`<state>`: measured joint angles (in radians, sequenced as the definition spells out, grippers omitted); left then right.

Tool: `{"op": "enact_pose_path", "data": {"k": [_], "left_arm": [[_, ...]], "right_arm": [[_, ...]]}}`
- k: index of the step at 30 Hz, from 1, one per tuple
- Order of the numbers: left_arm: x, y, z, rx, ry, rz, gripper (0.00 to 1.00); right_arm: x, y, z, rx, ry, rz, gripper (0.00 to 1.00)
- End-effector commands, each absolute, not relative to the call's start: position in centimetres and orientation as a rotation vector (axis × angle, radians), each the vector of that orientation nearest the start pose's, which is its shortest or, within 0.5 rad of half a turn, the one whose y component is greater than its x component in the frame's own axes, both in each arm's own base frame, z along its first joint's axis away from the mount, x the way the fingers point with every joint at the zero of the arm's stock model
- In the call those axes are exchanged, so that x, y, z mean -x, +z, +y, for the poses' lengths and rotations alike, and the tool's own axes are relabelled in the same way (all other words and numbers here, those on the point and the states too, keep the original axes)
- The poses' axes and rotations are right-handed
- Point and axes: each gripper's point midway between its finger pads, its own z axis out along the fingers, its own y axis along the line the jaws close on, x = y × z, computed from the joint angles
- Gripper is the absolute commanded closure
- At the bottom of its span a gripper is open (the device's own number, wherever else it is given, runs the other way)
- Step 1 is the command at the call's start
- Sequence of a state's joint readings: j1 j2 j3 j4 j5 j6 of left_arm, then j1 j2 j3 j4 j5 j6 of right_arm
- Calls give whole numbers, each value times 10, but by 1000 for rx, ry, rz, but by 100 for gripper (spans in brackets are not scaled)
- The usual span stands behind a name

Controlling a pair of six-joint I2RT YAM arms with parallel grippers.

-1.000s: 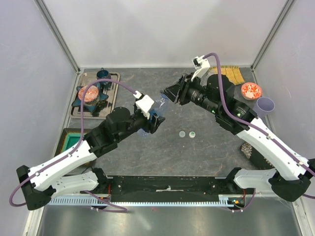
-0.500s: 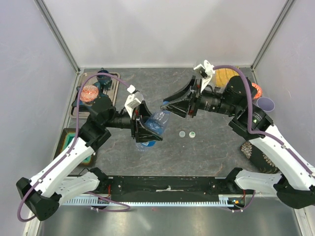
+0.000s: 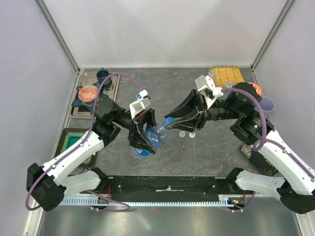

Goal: Unscrew the bottle caps

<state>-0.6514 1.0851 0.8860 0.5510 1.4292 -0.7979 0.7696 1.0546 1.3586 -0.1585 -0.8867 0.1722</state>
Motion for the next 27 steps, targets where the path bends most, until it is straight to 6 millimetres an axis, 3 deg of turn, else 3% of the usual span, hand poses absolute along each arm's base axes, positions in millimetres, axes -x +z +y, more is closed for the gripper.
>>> {"op": "enact_pose_path", "data": {"k": [1, 3, 5, 6, 7, 9, 10, 13, 15, 20, 22, 26, 27], "left_arm": [[-68, 392, -274, 2032, 2666, -1644, 67], [-69, 391, -274, 2082, 2666, -1636, 67], [-70, 387, -274, 2050, 2642, -1684, 67], [-72, 386, -275, 2111, 2643, -1680, 66], [-72, 382, -275, 2057, 2624, -1739, 67], [-78, 382, -277, 2123, 2626, -1781, 67], [-79, 375, -276, 2057, 2586, -1844, 67], [-86, 372, -278, 2102, 2560, -1927, 67], [-90, 374, -279, 2149, 2564, -1956, 67], [-106, 364, -283, 2057, 2504, -2172, 66], [-121, 360, -286, 2036, 2470, -2320, 66], [-153, 348, -289, 1992, 2333, -2670, 64], [-171, 344, -287, 1942, 2247, -2872, 64]], "right_arm": [[-97, 403, 306, 1309, 1470, 1309, 100], [-101, 405, 307, 1278, 1453, 1327, 100], [-110, 413, 307, 1223, 1412, 1342, 88], [-113, 417, 306, 1192, 1399, 1354, 77], [-115, 424, 305, 1169, 1381, 1348, 62], [-129, 435, 302, 1067, 1310, 1369, 47], [-134, 444, 300, 1032, 1289, 1366, 36], [-148, 463, 294, 921, 1230, 1384, 23], [-158, 471, 292, 865, 1195, 1400, 19], [-164, 494, 290, 797, 1183, 1411, 9], [-163, 504, 289, 787, 1196, 1394, 2], [-168, 519, 285, 695, 1205, 1400, 2], [-173, 519, 283, 653, 1195, 1416, 2]]}}
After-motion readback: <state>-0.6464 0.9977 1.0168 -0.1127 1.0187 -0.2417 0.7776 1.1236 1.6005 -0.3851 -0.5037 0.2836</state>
